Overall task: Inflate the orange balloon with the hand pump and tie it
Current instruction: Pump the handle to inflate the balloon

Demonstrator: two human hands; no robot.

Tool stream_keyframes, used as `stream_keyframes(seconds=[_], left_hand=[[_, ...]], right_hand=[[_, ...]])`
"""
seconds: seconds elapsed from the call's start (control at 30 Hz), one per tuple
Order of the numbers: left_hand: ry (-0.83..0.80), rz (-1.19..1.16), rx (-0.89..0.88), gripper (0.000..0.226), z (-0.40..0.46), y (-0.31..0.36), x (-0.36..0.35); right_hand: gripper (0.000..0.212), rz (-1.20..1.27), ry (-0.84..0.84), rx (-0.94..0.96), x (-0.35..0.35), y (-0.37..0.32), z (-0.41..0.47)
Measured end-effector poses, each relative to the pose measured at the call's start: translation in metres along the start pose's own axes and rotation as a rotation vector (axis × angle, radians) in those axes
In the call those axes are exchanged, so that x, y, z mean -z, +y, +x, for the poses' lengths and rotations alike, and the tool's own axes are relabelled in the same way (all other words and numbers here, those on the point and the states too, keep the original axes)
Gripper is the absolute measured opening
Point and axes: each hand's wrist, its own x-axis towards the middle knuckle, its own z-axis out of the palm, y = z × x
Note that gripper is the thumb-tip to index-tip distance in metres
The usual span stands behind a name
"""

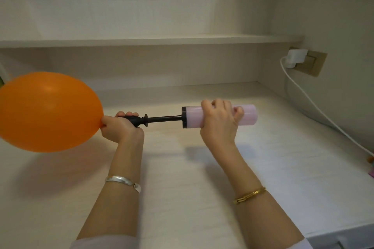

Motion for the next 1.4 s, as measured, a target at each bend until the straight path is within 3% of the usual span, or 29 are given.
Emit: stream_keyframes(seconds=[0.17,0.4,0.73,1.03,1.4], left_hand=[[0.010,0.044,0.014,0.012,0.000,-0.008,0.001],[-0.016,0.063,-0.036,0.021,-0.012,-0.018,0.000],[0.046,-0.006,-0.047,0.017,0.004,0.003,0.002],[-0.012,0.053,-0.058,0.020,-0.017,-0.017,-0.002],[0.045,-0.018,-0.046,0.019,0.007,0.012,0.004]], right_hand=[[0.041,-0.013,-0.018,-0.040,-0.002,-0.005,-0.001],[0.046,0.070,-0.067,0.076,-0.021,-0.037,-0.010],[0.046,0.024,-0.035,0.025,-0.011,0.003,0.008],[0.046,0.076,-0.046,0.085,-0.021,-0.040,-0.008],[0.046,0.002,-0.017,0.026,-0.004,0.003,0.008]])
